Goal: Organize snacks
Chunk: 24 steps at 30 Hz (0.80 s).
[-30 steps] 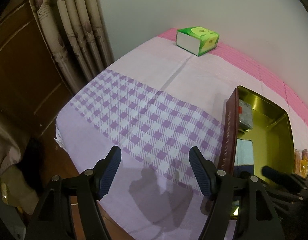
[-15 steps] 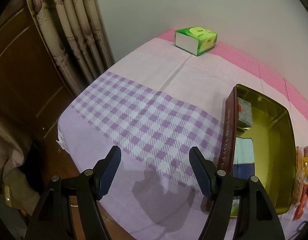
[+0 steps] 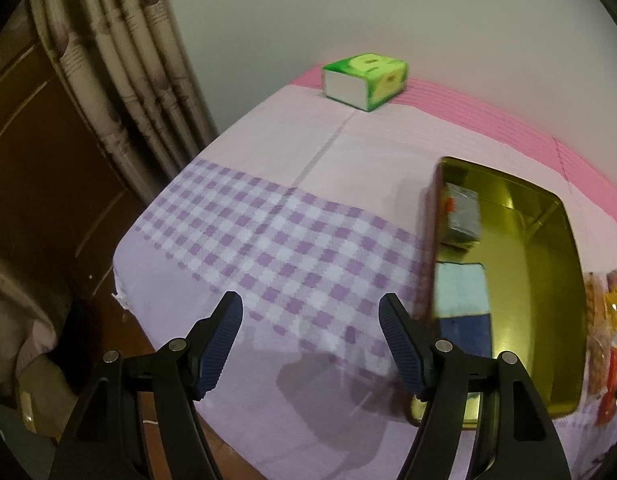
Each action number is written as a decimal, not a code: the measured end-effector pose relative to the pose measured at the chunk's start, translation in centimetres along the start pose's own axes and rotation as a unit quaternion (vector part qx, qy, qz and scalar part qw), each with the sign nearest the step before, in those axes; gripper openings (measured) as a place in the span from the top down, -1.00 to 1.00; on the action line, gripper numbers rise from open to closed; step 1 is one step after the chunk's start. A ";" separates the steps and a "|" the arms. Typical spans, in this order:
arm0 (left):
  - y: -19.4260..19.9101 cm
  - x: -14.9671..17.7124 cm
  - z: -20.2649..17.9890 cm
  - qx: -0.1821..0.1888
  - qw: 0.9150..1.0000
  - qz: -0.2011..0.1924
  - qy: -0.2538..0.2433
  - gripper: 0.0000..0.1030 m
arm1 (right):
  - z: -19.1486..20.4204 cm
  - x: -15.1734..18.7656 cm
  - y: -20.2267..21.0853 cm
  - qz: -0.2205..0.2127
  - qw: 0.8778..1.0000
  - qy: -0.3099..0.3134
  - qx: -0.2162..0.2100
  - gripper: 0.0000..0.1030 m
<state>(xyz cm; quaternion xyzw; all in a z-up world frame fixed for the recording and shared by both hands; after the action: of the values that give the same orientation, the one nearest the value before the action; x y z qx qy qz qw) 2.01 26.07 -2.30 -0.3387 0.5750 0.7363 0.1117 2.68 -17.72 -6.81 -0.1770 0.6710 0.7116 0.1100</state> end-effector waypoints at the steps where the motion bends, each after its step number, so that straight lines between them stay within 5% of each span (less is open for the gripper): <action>1: 0.2 0.0 -0.5 0.003 1.000 0.000 -0.006 -0.38 | 0.0 0.1 -0.4 0.003 1.000 -0.001 -0.001 -0.28; 13: 2.4 0.2 -6.3 0.042 0.998 -0.001 -0.054 -0.38 | -0.4 -0.4 -3.4 0.004 0.999 -0.033 -0.013 -0.28; 24: 5.0 -0.4 -15.7 0.134 0.985 0.016 -0.108 -0.39 | -0.5 0.6 -3.7 -0.014 1.000 -0.005 0.000 -0.11</action>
<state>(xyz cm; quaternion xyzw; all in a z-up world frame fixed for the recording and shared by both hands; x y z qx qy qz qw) 5.33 10.11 0.03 -0.2304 0.6586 0.6862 0.2059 3.69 -17.99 -10.46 -0.1826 0.6676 0.7112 0.1235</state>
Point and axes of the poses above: each gripper's, at about its wrist camera, not at the fingertips, and y roughly against the way its jaws point, z to its left, x to its underside, the point moved 3 cm from there along -y, roughly the way its jaws point, and after that the axes turned 6 degrees about -z, right-handed, at the moved point
